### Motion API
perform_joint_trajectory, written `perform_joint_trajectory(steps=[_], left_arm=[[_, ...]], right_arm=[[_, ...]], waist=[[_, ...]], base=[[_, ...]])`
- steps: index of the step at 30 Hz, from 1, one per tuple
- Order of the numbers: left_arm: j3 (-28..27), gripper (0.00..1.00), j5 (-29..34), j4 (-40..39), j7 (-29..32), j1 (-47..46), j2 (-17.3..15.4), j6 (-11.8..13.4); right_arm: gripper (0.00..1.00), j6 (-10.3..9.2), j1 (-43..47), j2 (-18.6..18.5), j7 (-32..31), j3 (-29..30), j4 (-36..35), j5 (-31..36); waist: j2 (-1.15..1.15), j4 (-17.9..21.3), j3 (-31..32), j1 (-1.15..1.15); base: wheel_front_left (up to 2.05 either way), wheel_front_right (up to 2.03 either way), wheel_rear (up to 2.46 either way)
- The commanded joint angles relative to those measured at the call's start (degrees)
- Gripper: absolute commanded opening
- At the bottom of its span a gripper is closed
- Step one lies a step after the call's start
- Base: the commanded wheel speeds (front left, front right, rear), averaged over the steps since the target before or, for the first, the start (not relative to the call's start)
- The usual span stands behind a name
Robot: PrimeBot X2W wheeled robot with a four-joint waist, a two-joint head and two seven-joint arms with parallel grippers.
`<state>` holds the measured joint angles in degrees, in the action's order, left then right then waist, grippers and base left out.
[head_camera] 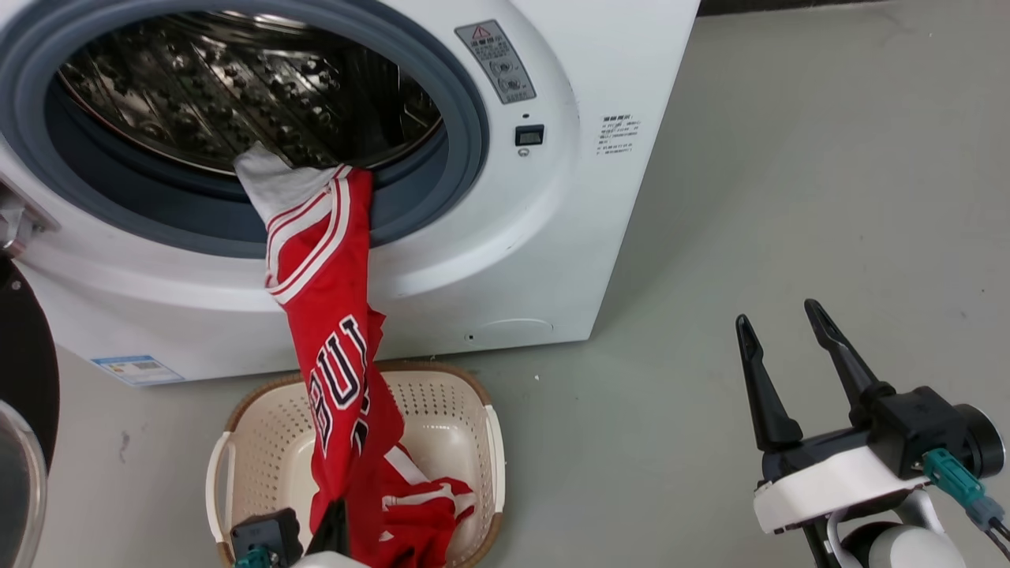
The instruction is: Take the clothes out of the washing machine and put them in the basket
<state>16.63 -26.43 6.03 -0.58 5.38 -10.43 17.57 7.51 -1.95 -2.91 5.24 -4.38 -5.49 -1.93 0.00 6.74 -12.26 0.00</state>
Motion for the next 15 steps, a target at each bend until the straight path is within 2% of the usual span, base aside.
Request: perform_joint_trajectory(steps=[1,6,15], left_arm=[[-0.2,0.0,-0.9,3.1,-1.0,-0.8,0.6,-0.8],[-0.5,0.0,-2.5,12.9,-3.3,-4.4,2.5,-2.6],[-2.1,0.0,-5.1,31.1,-5.8,-13.5,3.7,-5.4]], right_arm=[[1.0,-0.04,-1.0,0.0,0.0,-0.2,-0.4,0.2],[1.0,-0.04,-2.4,0.0,0.1,0.0,-0.7,0.3],[1.0,-0.04,-6.2,-1.0,1.3,-0.7,-0.5,-1.1]], waist=[[0.0,0.2,-1.4,0.0],[0.0,1.3,-4.9,0.0],[0.0,5.4,-13.8,0.0]], base=[[0.0,0.0,0.0],[0.0,0.0,0.0],[0.0,0.0,0.0]])
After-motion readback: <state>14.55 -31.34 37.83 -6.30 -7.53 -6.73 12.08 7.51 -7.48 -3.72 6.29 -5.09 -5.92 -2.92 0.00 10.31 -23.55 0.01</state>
